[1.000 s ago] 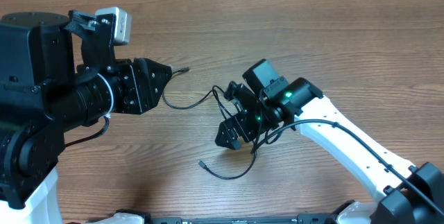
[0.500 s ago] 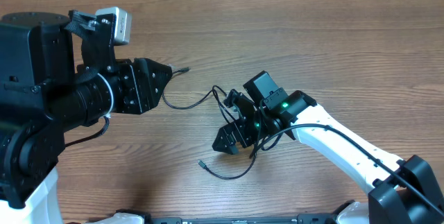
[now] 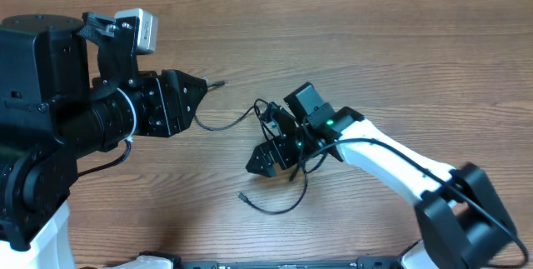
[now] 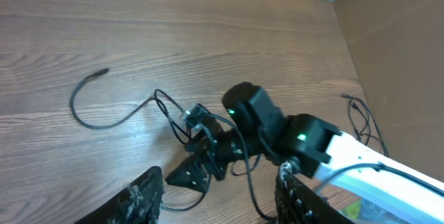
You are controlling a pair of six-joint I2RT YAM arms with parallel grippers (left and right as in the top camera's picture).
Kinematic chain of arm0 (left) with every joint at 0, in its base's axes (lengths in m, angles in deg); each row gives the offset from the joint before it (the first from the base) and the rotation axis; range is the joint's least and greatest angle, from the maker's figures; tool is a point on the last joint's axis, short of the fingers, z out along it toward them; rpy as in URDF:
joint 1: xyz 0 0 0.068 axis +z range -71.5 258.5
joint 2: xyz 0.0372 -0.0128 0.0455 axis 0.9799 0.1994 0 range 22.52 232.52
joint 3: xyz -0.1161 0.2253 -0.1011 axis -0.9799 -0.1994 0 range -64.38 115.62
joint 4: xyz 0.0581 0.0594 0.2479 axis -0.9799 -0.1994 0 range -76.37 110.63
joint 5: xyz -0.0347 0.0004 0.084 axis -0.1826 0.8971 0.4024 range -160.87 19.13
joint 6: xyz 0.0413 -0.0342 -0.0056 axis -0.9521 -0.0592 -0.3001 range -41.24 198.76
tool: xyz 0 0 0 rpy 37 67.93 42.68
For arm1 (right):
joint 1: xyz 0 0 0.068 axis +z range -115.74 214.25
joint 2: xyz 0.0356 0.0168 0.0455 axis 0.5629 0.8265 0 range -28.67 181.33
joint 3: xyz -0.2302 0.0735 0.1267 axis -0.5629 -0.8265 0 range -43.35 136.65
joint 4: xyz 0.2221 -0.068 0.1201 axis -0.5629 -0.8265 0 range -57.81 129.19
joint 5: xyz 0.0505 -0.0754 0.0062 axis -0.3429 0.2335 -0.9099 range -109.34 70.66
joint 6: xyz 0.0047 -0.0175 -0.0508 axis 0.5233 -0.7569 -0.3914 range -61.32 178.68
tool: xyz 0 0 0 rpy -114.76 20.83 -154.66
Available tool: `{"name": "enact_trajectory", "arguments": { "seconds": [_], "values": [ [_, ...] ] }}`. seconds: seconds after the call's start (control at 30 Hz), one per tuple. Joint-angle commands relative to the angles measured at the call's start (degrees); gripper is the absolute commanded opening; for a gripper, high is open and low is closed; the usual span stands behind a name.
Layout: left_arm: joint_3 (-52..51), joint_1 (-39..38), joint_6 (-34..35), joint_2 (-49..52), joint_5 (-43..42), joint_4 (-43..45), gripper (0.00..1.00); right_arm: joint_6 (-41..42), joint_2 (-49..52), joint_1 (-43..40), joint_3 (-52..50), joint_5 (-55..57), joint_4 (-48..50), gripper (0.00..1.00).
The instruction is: Untangle cables
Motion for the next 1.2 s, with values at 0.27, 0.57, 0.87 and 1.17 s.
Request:
{"name": "enact_trajectory", "arguments": {
  "seconds": [0.27, 0.57, 0.87, 1.17],
  "values": [
    [0.6, 0.0, -0.7, 0.2, 0.2, -0.1, 0.56, -1.8, 2.3, -2.7, 0.5, 4.5, 4.2, 1.0],
    [0.6, 0.0, -0.7, 0.2, 0.2, -0.1, 0.57, -6.6, 2.3, -7.0, 1.8, 4.9, 2.6, 1.0],
    [0.6, -0.1, -0.7, 0.2, 0.2, -0.1, 0.58, -6.6, 2.3, -7.0, 1.8, 9.5, 13.1, 1.0],
    [0.6, -0.1, -0.7, 0.3, 0.1, -0.1, 0.61, -6.6, 2.3, -7.0, 1.8, 10.6, 20.7, 1.0]
  ]
}}
